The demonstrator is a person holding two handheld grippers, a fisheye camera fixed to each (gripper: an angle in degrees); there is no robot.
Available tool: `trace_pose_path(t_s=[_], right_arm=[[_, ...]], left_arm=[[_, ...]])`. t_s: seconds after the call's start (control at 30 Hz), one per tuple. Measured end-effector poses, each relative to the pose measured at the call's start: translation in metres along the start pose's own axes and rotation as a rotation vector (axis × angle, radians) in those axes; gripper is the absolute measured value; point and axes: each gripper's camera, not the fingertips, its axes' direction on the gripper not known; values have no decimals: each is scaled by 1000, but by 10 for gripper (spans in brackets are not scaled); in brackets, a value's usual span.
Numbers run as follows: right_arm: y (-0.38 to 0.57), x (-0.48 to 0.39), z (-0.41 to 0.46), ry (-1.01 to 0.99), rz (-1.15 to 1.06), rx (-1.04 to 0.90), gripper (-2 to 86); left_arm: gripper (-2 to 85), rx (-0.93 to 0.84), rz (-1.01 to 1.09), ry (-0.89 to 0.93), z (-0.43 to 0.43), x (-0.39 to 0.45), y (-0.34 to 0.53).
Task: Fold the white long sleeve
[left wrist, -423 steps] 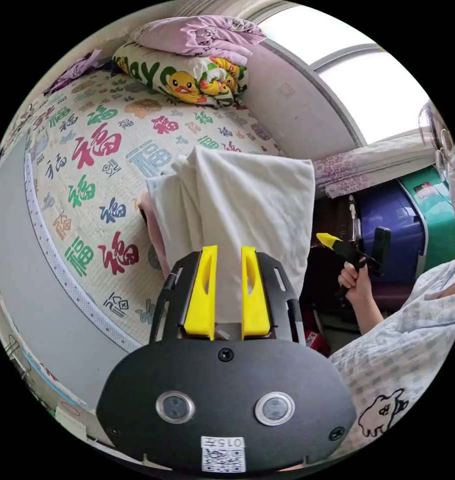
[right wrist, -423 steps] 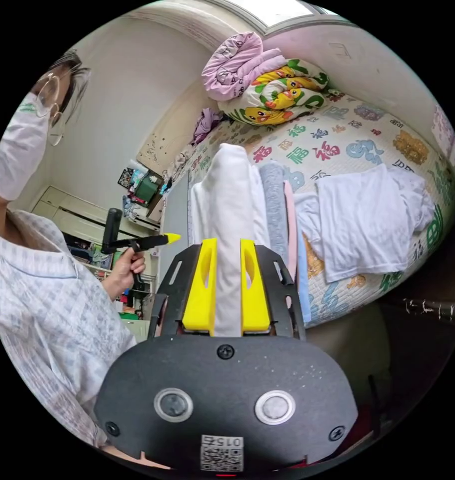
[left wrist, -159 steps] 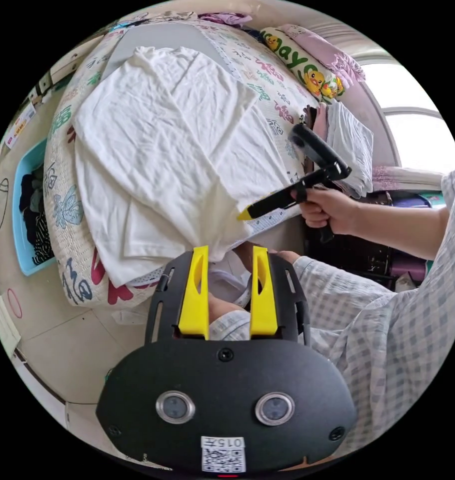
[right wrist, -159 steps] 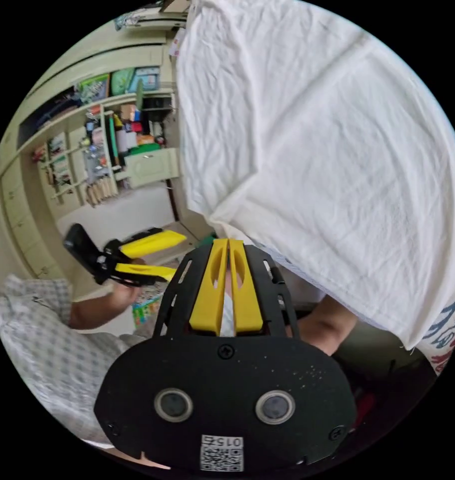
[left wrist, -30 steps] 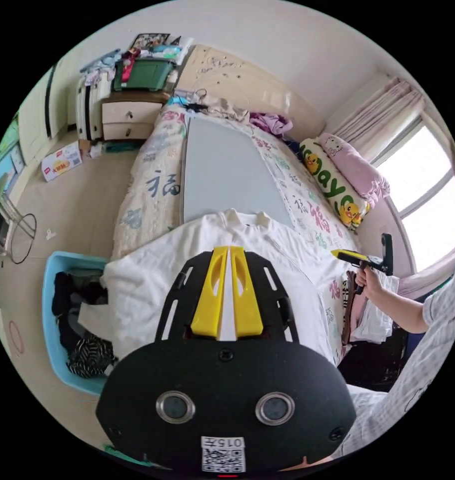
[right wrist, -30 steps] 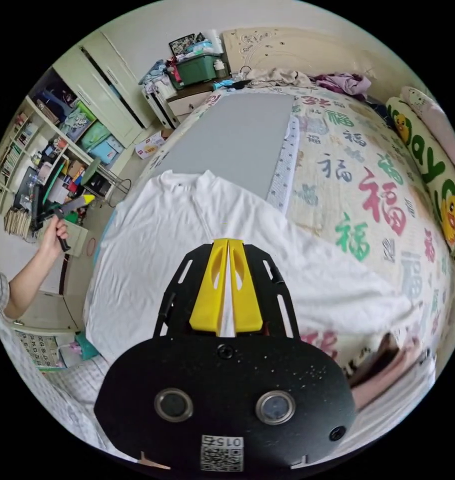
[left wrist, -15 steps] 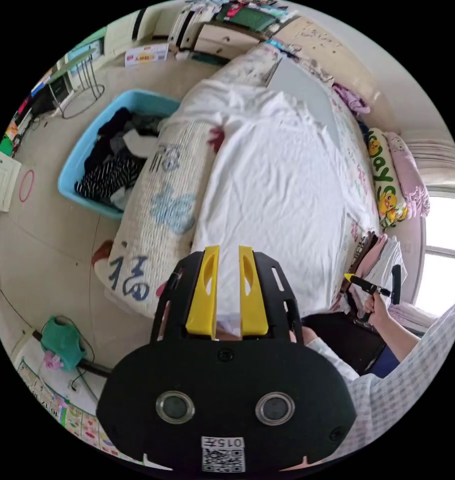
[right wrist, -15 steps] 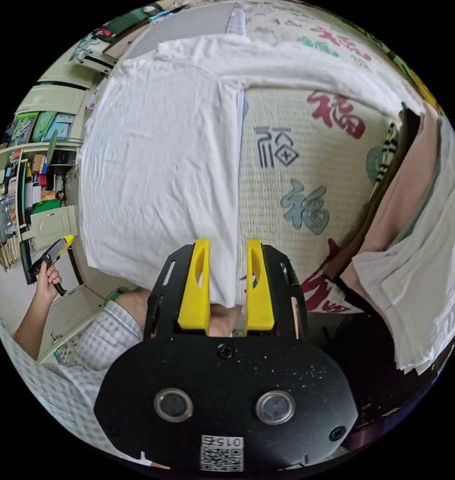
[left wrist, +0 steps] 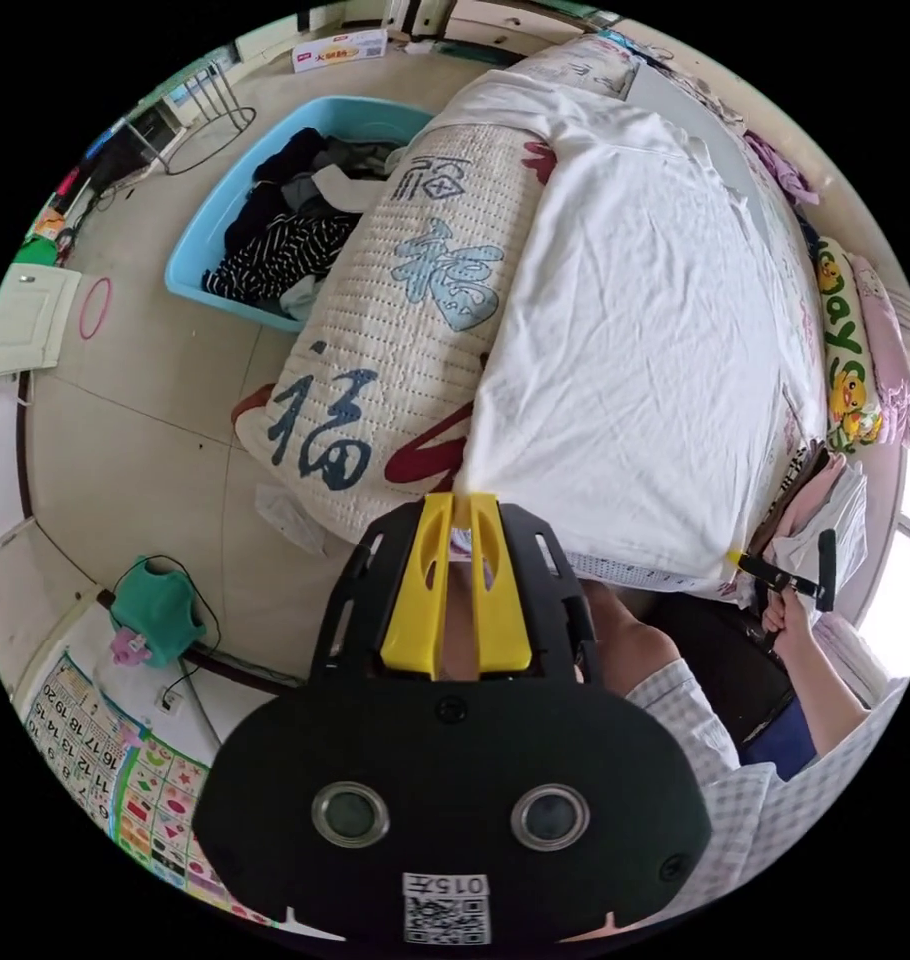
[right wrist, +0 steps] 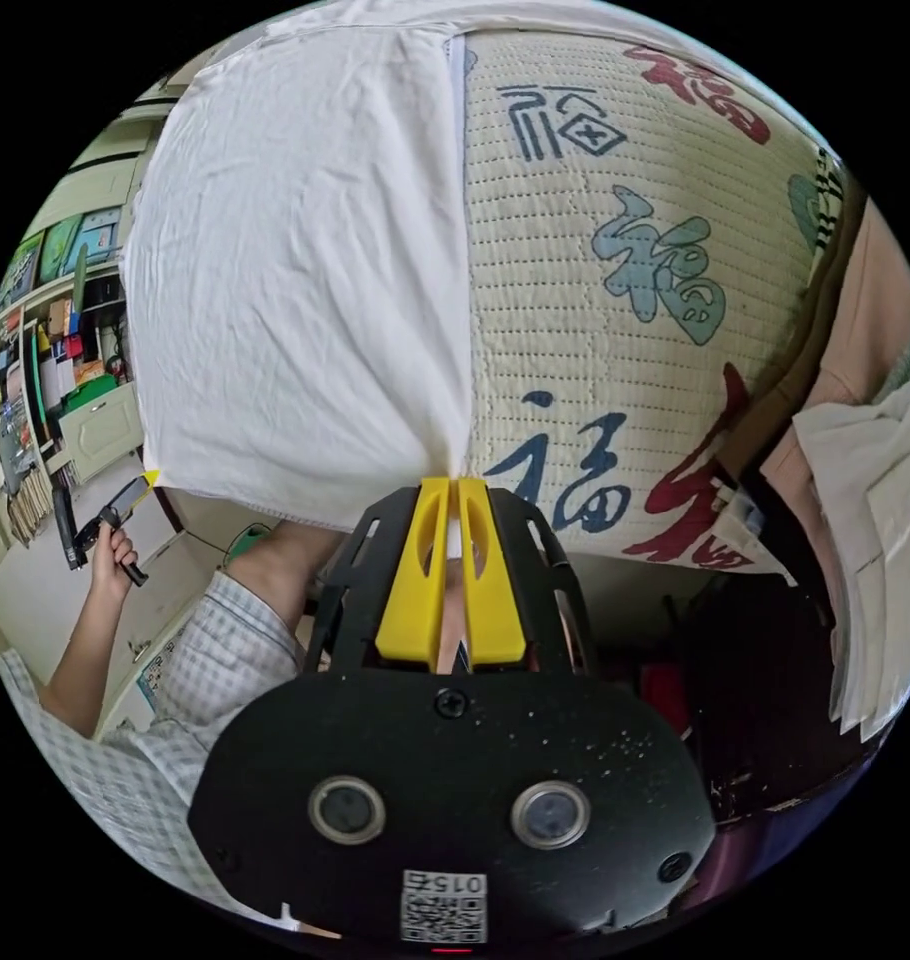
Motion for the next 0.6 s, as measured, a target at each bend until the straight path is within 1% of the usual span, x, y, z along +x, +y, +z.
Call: trace_pose_path(t_s=[0.1,0.17,0.27,0.33,0.4,0.5,0.57,0.6], right_arm=[[-5,2,26,58,-1,8,14],[1,-2,41,135,-31,37,27],[11,7,53,170,-43,63,48],[17,25,52,131,-13,79,60],[25,49,45,65,19,116,63],[43,93,12,-1,46,224,53],[57,130,-42,-132,6,364,48],[60,140,-59,-154,-3,406,48]], left_arm=[[1,-17,-23,-6,15,15,-2],[2,-28,-21,-24,19,25,-2],[8,-39,-8,-61,21,39,3],[14,-41,-9,-70,17,47,7],[16,-31,-13,-163,9,63,12],[19,0,24,-258,-4,97,11],[26,38,89,-229,-10,129,6],[37,63,145,-189,-12,156,-1]])
